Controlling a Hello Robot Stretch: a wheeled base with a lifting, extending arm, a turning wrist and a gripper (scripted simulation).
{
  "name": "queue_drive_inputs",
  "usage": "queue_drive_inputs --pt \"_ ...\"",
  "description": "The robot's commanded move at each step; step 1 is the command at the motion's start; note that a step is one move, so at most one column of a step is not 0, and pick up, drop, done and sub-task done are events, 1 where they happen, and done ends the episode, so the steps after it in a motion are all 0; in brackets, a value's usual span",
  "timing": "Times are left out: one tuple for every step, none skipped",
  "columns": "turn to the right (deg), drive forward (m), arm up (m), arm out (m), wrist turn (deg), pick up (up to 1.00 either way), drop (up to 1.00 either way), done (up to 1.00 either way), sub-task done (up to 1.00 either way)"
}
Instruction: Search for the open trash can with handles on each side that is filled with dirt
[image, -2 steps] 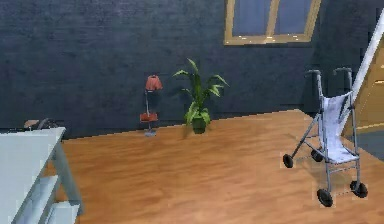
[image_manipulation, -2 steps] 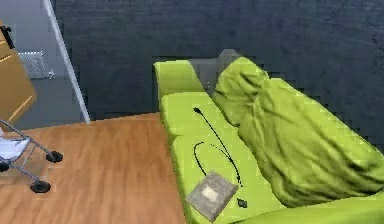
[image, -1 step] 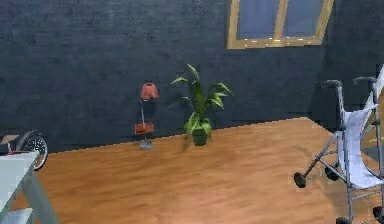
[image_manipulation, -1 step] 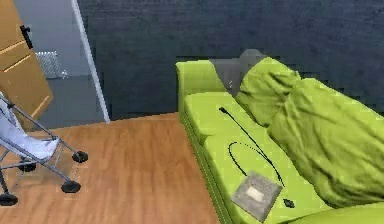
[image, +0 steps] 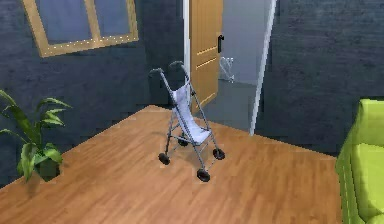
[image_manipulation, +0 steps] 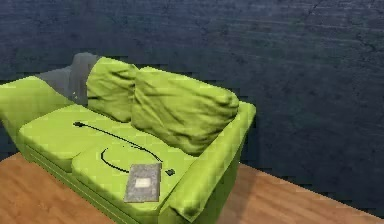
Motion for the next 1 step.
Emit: queue_drive_inputs --pt "24.0 0.0 0.0 0.0 0.0 0.0 0.0 0.0 0.0"
